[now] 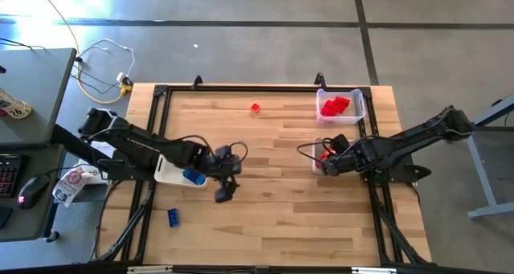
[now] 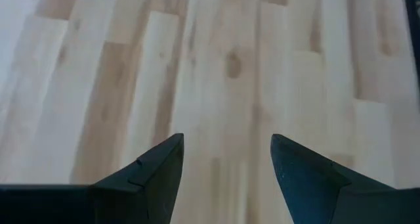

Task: Sort & place blocks by color
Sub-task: Put the orange game piece into the gray bin

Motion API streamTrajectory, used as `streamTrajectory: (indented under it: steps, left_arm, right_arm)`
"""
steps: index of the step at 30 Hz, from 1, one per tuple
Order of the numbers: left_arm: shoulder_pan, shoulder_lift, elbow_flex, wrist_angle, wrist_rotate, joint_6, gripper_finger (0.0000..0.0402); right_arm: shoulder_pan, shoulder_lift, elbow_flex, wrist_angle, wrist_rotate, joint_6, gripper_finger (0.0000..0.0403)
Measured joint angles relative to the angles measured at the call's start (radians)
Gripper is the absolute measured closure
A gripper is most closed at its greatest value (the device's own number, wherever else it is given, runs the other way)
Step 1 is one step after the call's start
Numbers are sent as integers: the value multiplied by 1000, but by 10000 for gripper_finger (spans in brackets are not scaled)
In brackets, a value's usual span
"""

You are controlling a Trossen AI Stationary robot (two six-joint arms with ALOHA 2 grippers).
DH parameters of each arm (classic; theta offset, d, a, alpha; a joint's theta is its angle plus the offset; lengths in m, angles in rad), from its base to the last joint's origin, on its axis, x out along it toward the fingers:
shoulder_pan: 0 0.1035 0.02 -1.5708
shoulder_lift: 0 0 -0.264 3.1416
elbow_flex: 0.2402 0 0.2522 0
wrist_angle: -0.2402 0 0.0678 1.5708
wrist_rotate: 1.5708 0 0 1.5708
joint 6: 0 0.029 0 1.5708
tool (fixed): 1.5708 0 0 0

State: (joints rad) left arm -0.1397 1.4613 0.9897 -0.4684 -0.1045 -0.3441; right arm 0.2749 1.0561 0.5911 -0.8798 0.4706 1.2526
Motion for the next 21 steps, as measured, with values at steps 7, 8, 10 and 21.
streamTrajectory:
  steps: [7,8,10,21]
  left_arm:
    - [-104,-32,0,-76,-20,-98,188]
    - [-117,-34,0,-83,-23,-106,188]
    - [-141,-36,0,-108,-36,-126,188]
    - [-252,-36,0,-278,-66,-302,188]
  right_arm:
    - [0,1,0,7,-1,-3,277]
    - [0,1,0,7,-1,-3,271]
    - [0,1,0,6,3,-3,257]
    - [0,2,58,6,10,-20,218]
